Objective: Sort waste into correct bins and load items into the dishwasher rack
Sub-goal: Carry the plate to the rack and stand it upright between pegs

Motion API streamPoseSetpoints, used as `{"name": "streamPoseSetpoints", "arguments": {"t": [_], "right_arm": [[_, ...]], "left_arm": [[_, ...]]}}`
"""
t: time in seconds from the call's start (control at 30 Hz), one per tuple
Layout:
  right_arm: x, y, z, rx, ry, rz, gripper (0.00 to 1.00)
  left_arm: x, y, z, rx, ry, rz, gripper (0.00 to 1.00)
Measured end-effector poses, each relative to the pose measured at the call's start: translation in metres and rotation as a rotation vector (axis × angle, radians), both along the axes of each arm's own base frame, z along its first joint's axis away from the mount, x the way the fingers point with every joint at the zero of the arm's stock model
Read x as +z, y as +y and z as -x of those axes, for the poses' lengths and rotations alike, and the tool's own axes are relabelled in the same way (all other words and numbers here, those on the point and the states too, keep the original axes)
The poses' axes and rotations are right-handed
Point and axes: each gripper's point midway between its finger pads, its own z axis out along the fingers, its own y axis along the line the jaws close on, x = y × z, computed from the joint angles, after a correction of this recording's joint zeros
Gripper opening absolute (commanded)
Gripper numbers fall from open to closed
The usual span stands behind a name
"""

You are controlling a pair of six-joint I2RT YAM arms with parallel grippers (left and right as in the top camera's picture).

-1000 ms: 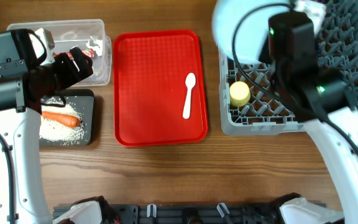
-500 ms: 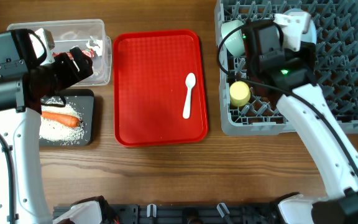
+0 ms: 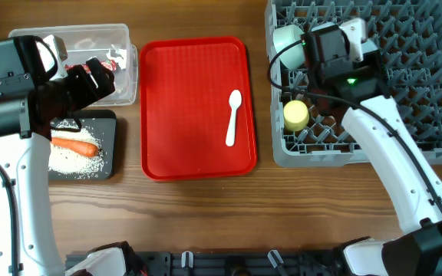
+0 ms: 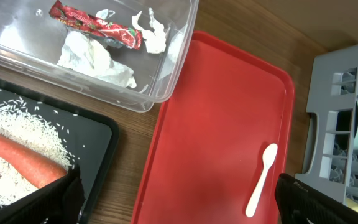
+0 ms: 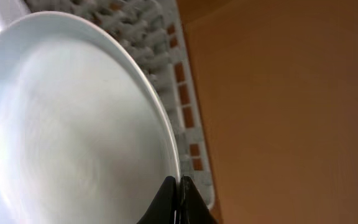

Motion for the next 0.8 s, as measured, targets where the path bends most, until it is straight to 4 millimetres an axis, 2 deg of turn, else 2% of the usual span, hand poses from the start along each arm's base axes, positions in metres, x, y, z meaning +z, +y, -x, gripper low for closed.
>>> {"name": "streamPoseSetpoints", "arguments": {"t": [0.13, 0.43, 0.47, 0.53, 0.57, 0.6, 0.67, 0.73, 0.8], "right_arm": [[0.0, -0.011, 0.001, -0.009, 0.036, 0.027, 0.04], [-0.029, 0.011, -0.001, 0.104, 0.133, -0.128, 0.07], [-0.032, 0.012, 0.001, 0.109, 0.15, -0.137, 0.16], [-0.035, 0.015, 0.002, 0.121, 0.166, -0.152, 0.55], [-0.036, 0.017, 0.002, 0.123, 0.162, -0.168, 0.66], [-0.037, 0.018, 0.001, 0.121, 0.148, -0.187, 0.71], [-0.037, 0.021, -0.003, 0.11, 0.104, -0.225, 0.89], [-0.035, 0.025, -0.009, 0.098, 0.045, -0.266, 0.99], [-0.032, 0.029, -0.014, 0.09, 0.0, -0.31, 1.0]], "left_arm": [[0.0, 0.0, 0.0, 0.0, 0.0, 0.0, 1.0], [0.0, 0.0, 0.0, 0.0, 0.0, 0.0, 1.0], [0.0, 0.0, 0.0, 0.0, 0.0, 0.0, 1.0], [0.0, 0.0, 0.0, 0.0, 0.0, 0.0, 1.0], [0.0, 0.0, 0.0, 0.0, 0.0, 0.0, 1.0], [0.0, 0.0, 0.0, 0.0, 0.0, 0.0, 1.0], [0.0, 0.0, 0.0, 0.0, 0.0, 0.0, 1.0], [0.0, 0.0, 0.0, 0.0, 0.0, 0.0, 1.0], [0.0, 0.0, 0.0, 0.0, 0.0, 0.0, 1.0]]}}
